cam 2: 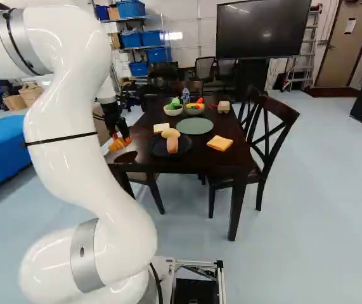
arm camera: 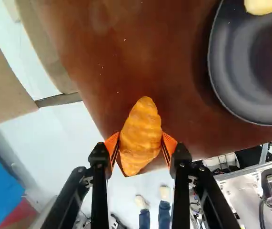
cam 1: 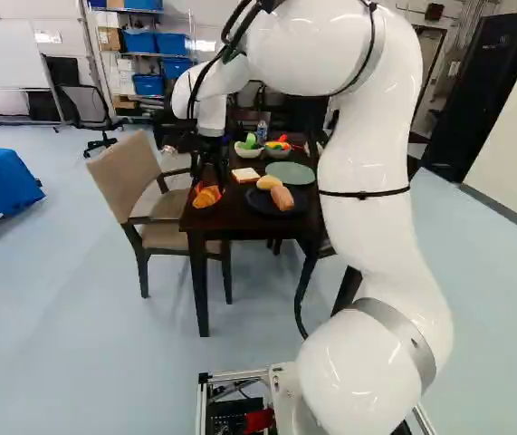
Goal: Move the croissant to the empty plate
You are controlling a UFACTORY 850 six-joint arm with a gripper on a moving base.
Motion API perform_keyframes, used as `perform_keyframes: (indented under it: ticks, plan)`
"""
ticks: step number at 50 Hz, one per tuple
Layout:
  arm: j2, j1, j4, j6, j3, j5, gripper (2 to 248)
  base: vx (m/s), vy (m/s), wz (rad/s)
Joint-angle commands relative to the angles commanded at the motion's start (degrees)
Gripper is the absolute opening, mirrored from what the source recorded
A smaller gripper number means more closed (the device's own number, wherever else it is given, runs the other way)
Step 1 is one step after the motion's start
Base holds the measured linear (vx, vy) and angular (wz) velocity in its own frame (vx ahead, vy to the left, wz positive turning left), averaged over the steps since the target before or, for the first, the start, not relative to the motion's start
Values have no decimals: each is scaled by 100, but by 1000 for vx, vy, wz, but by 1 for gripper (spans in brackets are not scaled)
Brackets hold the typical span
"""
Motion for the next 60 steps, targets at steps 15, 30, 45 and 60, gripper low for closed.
perform_keyframes:
  ticks: [15, 30, 45, 60]
  plan:
    - [88, -277, -8, 0, -174, -154, 139, 0, 0, 0]
    - [196, -565, -114, 0, -314, -365, 139, 0, 0, 0]
    - [243, -805, -244, 0, -538, -652, 139, 0, 0, 0]
    - [238, -1032, -346, 0, -830, -916, 139, 0, 0, 0]
